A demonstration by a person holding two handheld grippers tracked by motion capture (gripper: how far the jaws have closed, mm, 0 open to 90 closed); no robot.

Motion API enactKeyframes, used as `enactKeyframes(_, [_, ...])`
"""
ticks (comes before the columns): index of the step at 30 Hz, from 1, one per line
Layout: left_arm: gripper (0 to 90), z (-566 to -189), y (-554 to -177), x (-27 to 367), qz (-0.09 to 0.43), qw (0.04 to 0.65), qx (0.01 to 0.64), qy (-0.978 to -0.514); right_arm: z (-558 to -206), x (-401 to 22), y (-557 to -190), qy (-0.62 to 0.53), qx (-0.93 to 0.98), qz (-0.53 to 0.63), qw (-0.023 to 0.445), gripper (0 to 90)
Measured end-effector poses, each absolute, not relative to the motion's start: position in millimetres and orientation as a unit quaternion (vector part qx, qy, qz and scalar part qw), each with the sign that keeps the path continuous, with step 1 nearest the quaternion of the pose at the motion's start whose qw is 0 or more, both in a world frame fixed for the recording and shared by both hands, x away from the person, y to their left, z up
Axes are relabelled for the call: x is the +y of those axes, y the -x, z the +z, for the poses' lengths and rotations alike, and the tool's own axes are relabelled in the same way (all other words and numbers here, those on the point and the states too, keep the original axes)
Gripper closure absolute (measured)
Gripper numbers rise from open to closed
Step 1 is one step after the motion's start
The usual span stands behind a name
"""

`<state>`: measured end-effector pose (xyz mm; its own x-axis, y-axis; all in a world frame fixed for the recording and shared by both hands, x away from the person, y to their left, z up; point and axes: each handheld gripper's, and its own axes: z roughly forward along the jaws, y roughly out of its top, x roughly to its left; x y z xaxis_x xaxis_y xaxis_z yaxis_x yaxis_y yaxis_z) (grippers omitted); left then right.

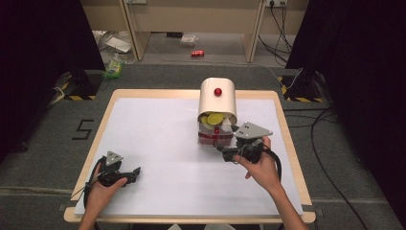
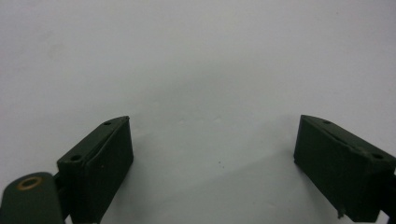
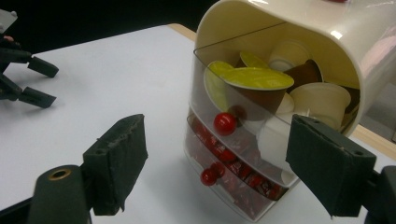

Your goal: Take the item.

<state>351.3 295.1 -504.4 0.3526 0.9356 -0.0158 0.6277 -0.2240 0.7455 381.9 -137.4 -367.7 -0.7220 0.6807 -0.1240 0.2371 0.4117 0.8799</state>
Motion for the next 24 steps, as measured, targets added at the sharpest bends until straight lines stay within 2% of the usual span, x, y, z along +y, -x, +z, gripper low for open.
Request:
enactKeyframes(14, [10.9,-504,-351,295,0.226,0.340,0.522,-0.749,-365,-120,-407,-0.280,0.810,0.446,0.258,21.1])
enactKeyframes(24, [10.9,-504,-351,295,0.226,0.340,0.522,-0.749,-373,-115,-419,-0.285,0.817,0.437,0.246,20.7])
